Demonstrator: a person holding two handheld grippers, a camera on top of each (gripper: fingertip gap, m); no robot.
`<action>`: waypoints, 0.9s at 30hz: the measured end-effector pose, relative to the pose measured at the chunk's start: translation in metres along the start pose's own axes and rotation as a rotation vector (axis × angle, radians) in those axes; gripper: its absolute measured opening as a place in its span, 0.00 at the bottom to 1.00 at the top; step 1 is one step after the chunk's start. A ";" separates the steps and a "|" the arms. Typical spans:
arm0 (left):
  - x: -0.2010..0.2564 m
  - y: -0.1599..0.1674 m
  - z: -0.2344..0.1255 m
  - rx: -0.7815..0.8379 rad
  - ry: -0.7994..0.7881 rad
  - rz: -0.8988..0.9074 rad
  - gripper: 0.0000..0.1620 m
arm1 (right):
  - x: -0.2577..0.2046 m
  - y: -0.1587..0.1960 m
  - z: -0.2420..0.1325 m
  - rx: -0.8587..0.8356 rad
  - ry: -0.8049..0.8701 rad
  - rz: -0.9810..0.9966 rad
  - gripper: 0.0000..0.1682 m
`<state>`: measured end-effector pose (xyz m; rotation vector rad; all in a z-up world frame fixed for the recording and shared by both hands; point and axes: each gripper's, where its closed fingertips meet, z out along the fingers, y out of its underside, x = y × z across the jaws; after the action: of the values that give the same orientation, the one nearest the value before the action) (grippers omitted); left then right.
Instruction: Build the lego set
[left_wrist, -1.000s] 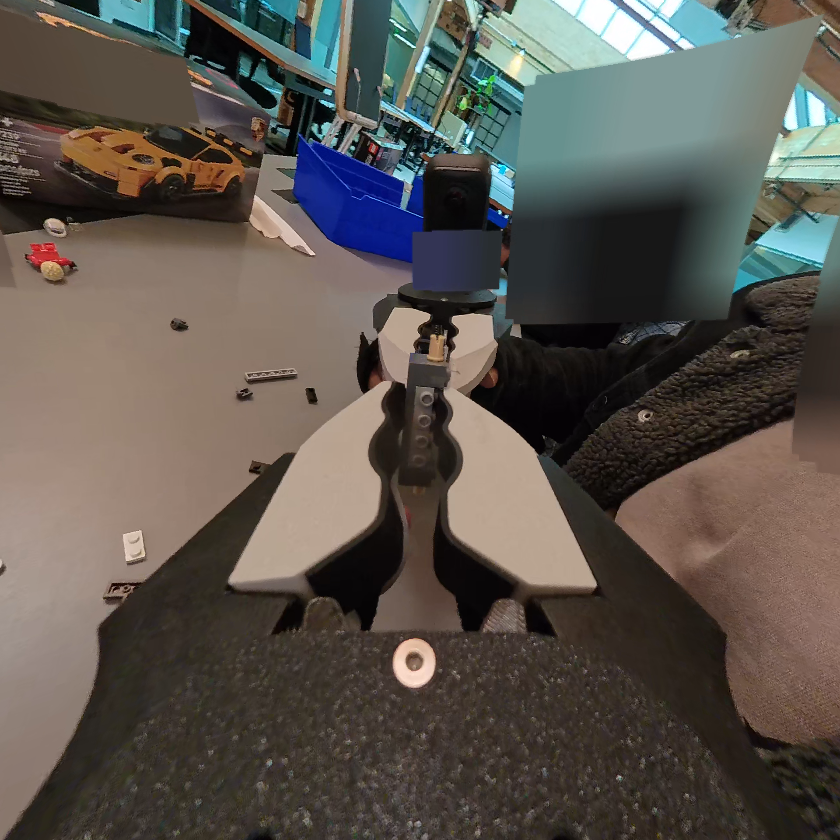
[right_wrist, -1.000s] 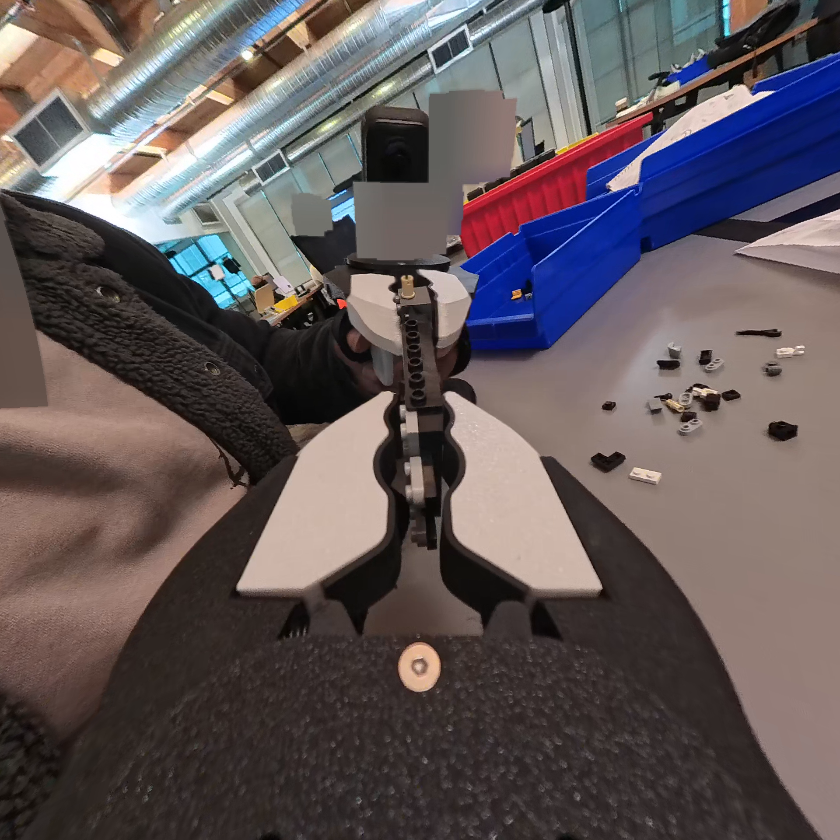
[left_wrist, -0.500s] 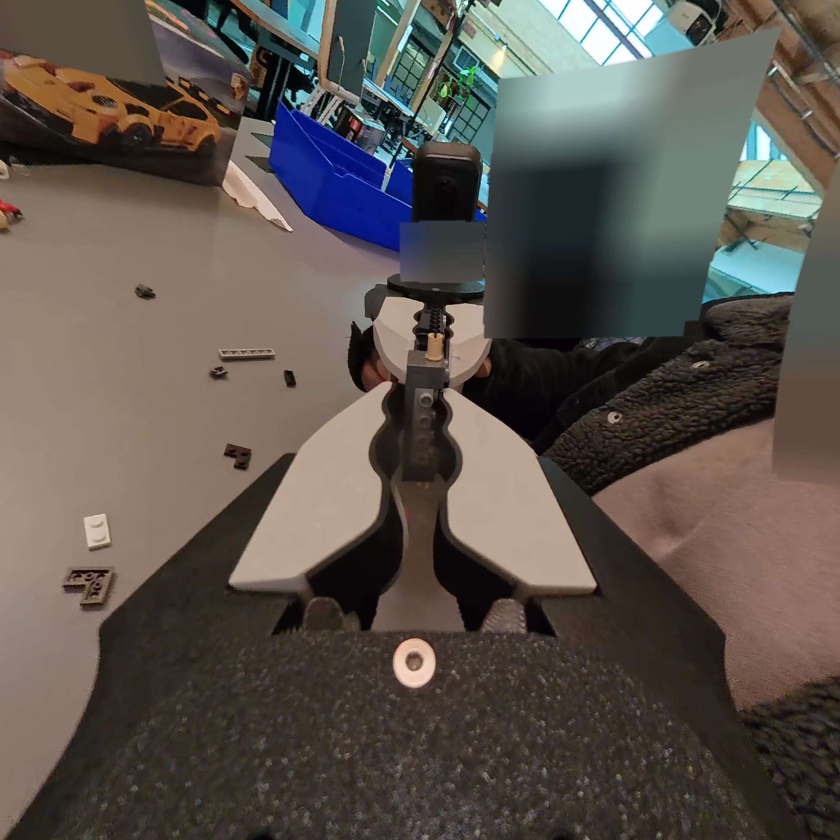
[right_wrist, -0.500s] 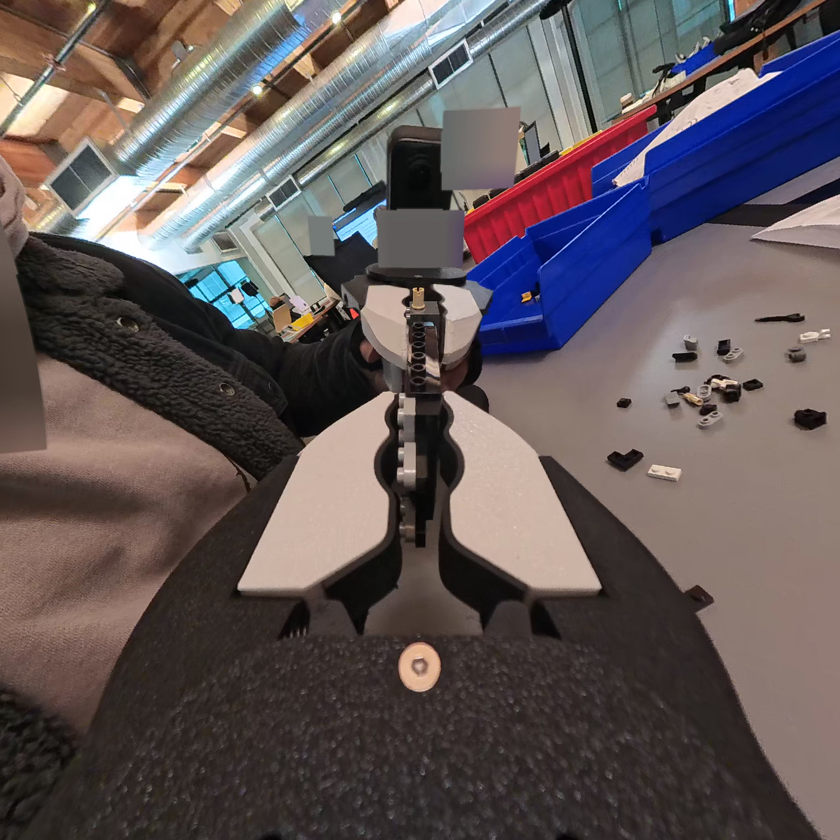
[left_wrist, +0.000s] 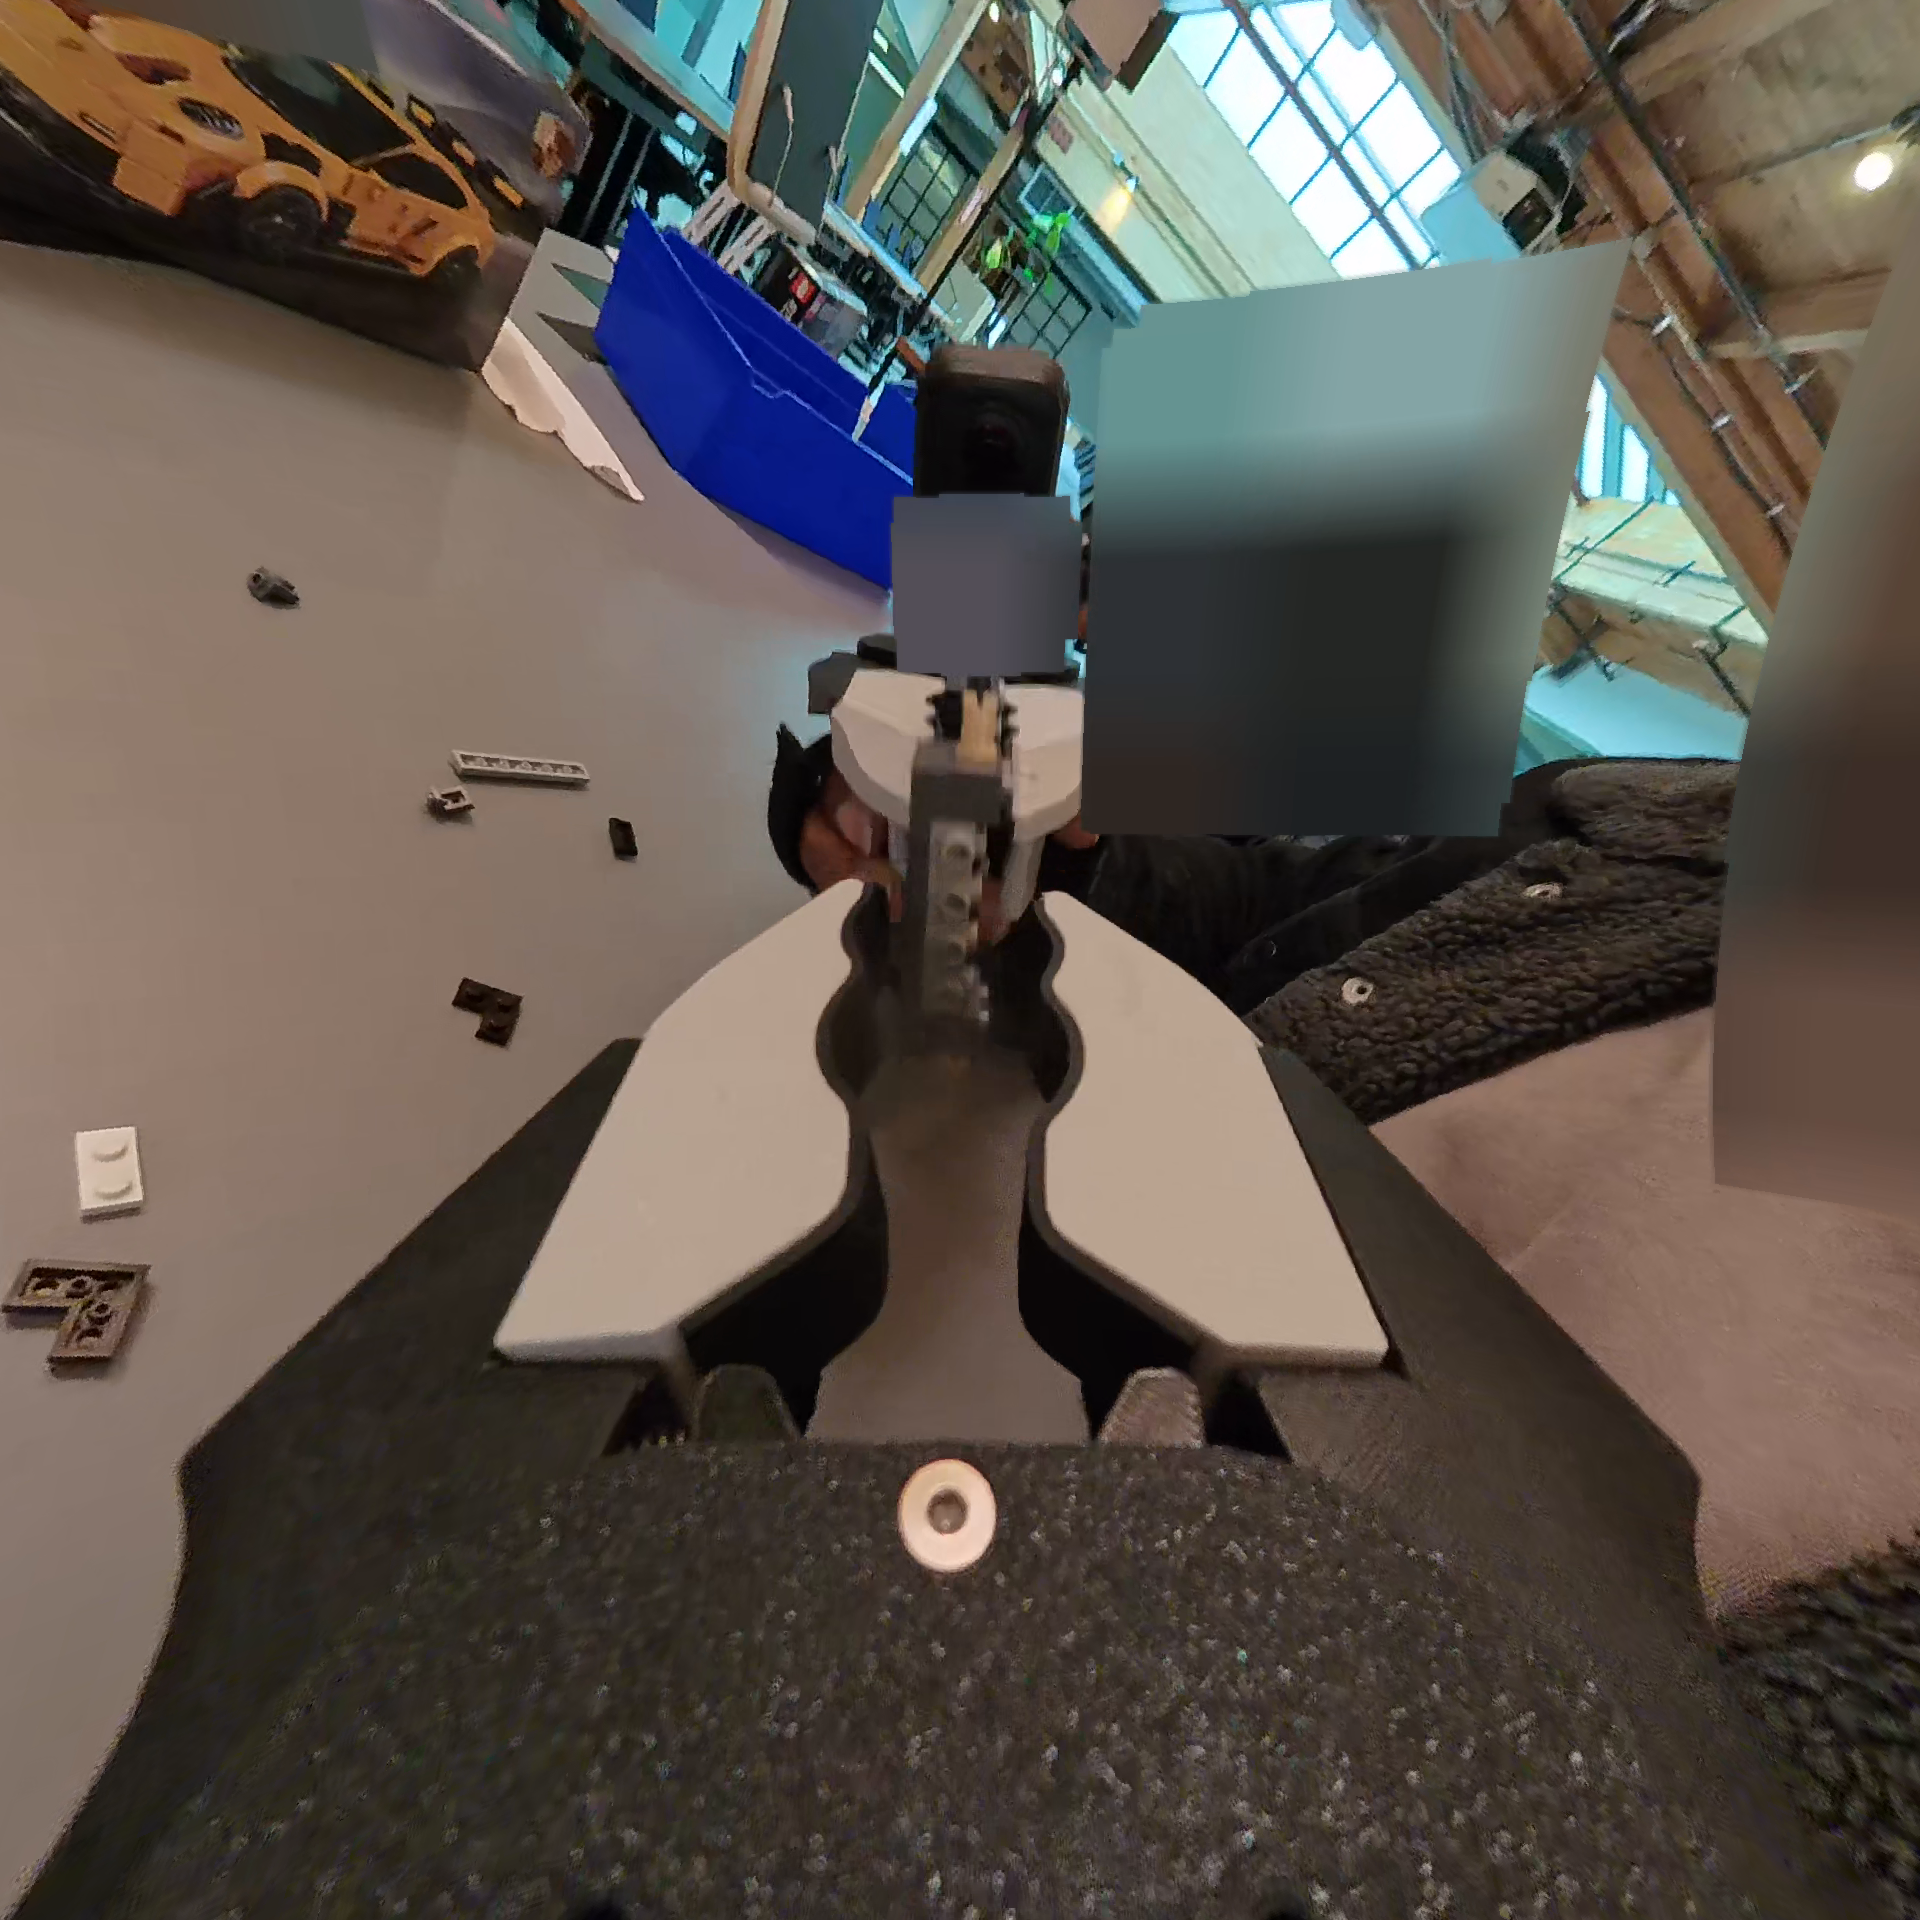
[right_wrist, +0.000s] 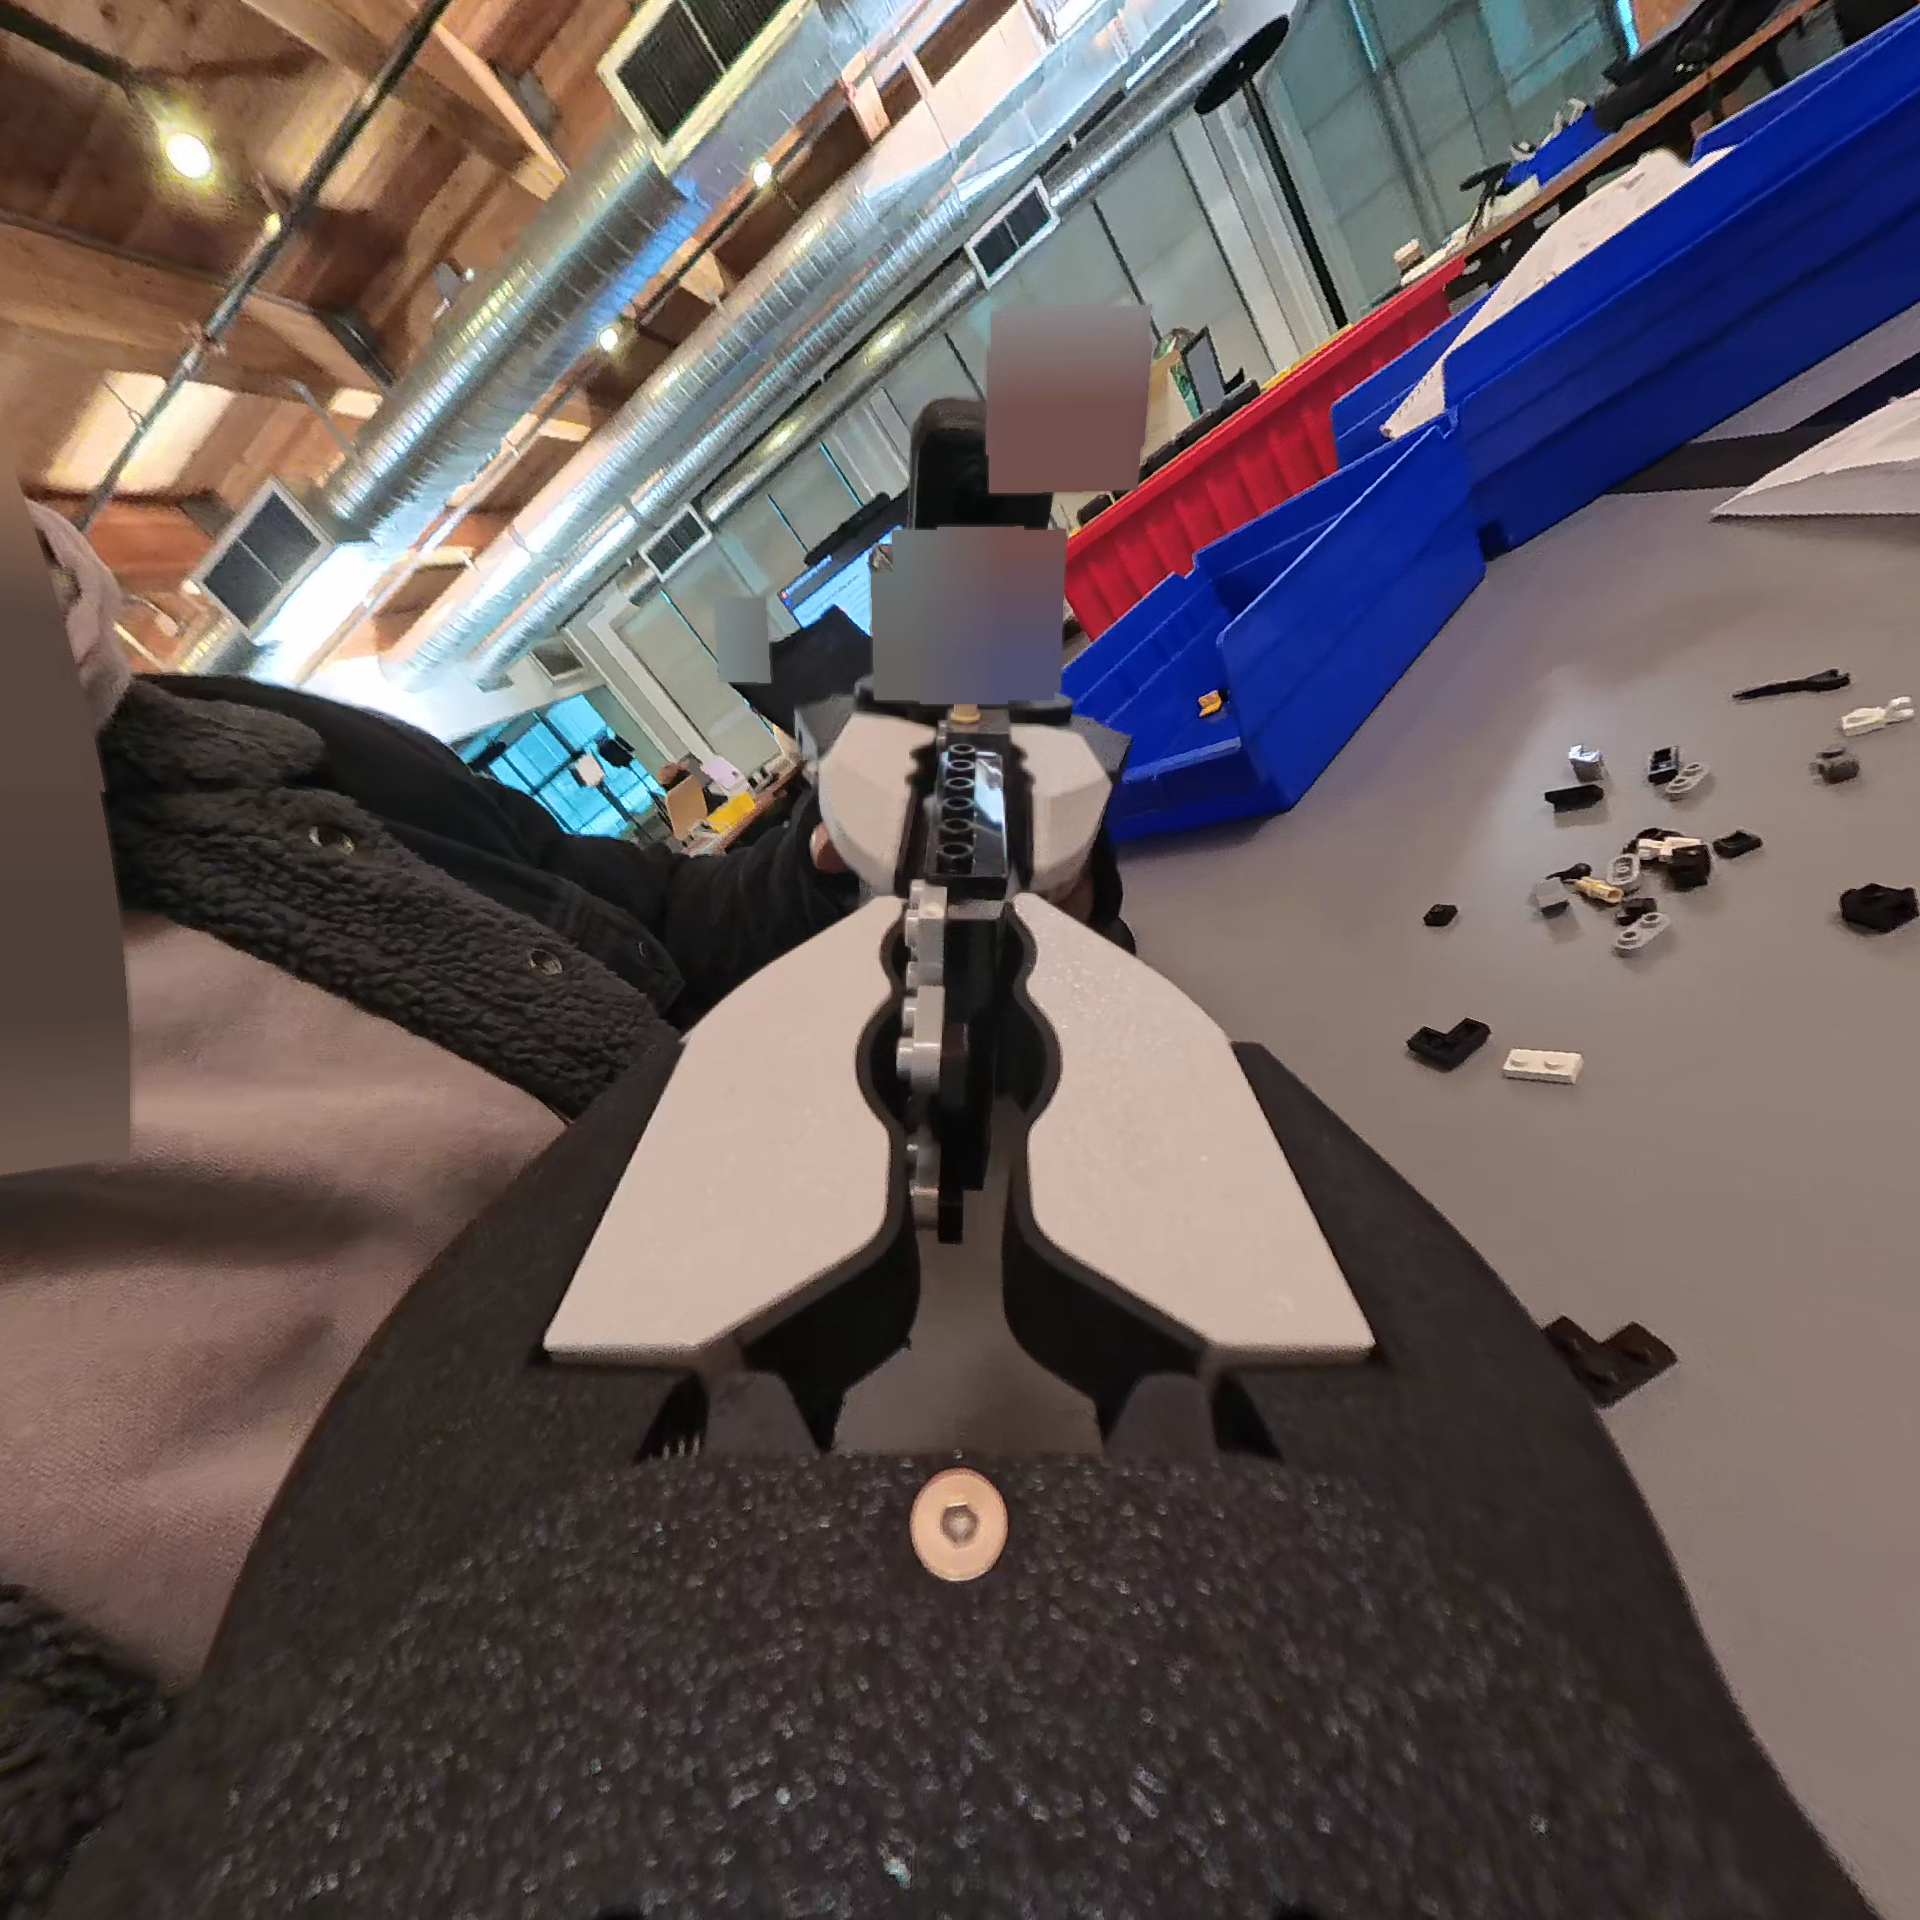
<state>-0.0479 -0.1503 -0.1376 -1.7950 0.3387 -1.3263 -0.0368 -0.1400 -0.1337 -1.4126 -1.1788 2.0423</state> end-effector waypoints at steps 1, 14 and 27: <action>0.000 0.003 0.001 -0.013 -0.007 0.009 0.16 | 0.001 -0.002 -0.001 0.011 0.000 0.012 0.08; -0.007 0.011 -0.001 -0.043 -0.028 -0.076 0.08 | 0.002 0.005 0.003 -0.028 0.043 -0.037 0.08; -0.004 0.005 -0.002 -0.053 -0.047 -0.058 0.15 | 0.004 0.003 -0.001 0.020 -0.023 0.092 0.08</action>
<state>-0.0499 -0.1514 -0.1444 -1.8902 0.3011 -1.3233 -0.0376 -0.1381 -0.1384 -1.4625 -1.1182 2.1313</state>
